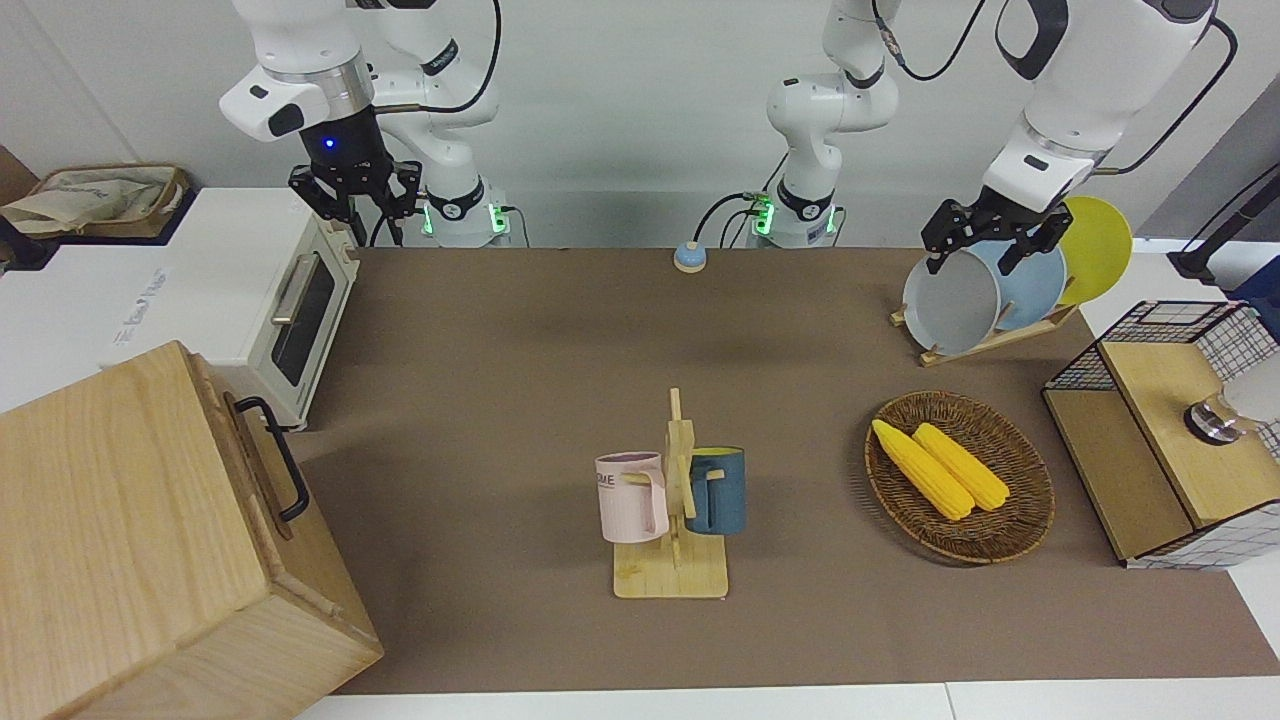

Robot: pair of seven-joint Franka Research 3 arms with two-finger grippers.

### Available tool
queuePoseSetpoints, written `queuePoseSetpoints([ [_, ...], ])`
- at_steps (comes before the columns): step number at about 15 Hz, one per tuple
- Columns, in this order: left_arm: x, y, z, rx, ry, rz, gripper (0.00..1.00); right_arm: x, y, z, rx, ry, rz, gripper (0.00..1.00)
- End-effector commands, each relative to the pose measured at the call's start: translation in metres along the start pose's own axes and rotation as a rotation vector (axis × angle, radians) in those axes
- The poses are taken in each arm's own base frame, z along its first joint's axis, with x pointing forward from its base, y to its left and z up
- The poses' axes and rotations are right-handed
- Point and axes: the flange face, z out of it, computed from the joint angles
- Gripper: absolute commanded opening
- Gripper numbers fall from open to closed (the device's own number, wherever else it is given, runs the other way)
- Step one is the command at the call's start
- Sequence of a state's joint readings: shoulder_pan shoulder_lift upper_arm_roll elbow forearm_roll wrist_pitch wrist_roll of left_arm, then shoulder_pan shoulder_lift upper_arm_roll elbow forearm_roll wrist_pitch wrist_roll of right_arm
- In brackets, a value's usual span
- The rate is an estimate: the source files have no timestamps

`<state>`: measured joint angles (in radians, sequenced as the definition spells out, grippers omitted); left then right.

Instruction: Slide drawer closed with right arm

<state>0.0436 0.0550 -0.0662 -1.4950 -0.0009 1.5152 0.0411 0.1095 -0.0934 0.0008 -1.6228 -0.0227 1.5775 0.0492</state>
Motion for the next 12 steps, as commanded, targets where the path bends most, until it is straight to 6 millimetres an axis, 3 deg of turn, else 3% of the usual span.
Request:
queuePoseSetpoints([
  [1, -0.003, 0.002, -0.005, 0.018, -0.006, -0.005, 0.99, 0.005, 0.006, -0.003, 0.009, 0.002, -0.017, 0.992],
  [12, -0.003, 0.002, -0.005, 0.018, -0.006, -0.005, 0.99, 0.021, 0.013, -0.006, 0.035, -0.005, -0.008, 0.99],
])
